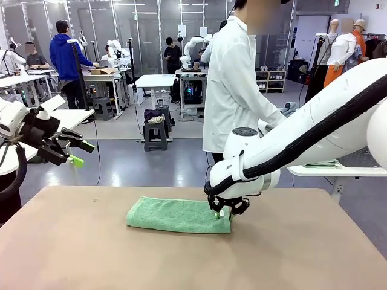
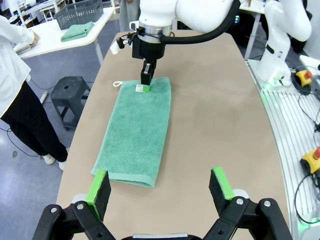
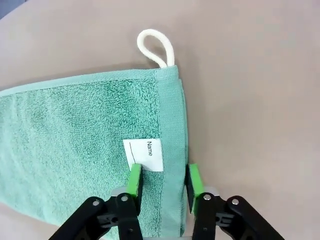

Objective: Fold the towels and place them in the basket.
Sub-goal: When a person lays out a Towel with hook on the table, fold it in half twice.

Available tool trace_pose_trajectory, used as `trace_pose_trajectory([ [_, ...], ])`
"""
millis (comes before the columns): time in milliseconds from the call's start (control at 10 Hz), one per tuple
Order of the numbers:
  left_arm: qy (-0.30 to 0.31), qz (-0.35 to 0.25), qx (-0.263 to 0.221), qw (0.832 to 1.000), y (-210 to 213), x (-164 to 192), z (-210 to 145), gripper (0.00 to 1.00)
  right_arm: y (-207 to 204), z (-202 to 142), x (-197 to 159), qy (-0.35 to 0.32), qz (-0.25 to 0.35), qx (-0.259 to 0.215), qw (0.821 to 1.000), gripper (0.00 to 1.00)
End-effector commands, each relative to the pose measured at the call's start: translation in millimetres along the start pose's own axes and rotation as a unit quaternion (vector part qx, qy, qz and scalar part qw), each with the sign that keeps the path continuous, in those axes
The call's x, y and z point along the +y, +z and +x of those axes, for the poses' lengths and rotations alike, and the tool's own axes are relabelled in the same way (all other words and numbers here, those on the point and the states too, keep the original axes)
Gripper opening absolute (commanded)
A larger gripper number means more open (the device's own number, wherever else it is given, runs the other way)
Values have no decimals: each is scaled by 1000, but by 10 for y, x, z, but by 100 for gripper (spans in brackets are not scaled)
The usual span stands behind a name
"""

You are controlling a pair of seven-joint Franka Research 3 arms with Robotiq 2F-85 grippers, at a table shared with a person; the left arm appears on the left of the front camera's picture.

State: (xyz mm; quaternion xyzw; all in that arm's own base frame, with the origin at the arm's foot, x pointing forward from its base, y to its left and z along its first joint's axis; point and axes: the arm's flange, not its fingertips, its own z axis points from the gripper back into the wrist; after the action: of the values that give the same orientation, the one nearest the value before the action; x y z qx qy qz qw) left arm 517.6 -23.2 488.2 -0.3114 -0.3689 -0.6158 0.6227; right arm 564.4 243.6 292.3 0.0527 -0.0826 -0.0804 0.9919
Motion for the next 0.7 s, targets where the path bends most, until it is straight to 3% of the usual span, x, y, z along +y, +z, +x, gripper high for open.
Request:
trace_pose_trajectory([
  [0,-9,0,0,1000,8,-5,14,100,-37,20,112,-15,-25,-1,1000,46],
  [100,-9,0,0,1000,8,-5,14,100,-47,15,120,-12,-31,0,999,33],
  [200,-9,0,0,1000,8,-5,14,100,-51,16,125,-11,-34,1,999,31],
  [300,-9,0,0,1000,8,-5,14,100,-62,13,126,-12,-37,2,999,18],
  [400,-9,0,0,1000,8,-5,14,100,-61,15,118,-13,-38,2,999,16],
  [500,-9,0,0,1000,8,-5,14,100,-66,8,104,-14,-41,4,999,3],
  [600,-9,0,0,1000,8,-5,14,100,-62,9,95,-15,-45,4,999,1],
])
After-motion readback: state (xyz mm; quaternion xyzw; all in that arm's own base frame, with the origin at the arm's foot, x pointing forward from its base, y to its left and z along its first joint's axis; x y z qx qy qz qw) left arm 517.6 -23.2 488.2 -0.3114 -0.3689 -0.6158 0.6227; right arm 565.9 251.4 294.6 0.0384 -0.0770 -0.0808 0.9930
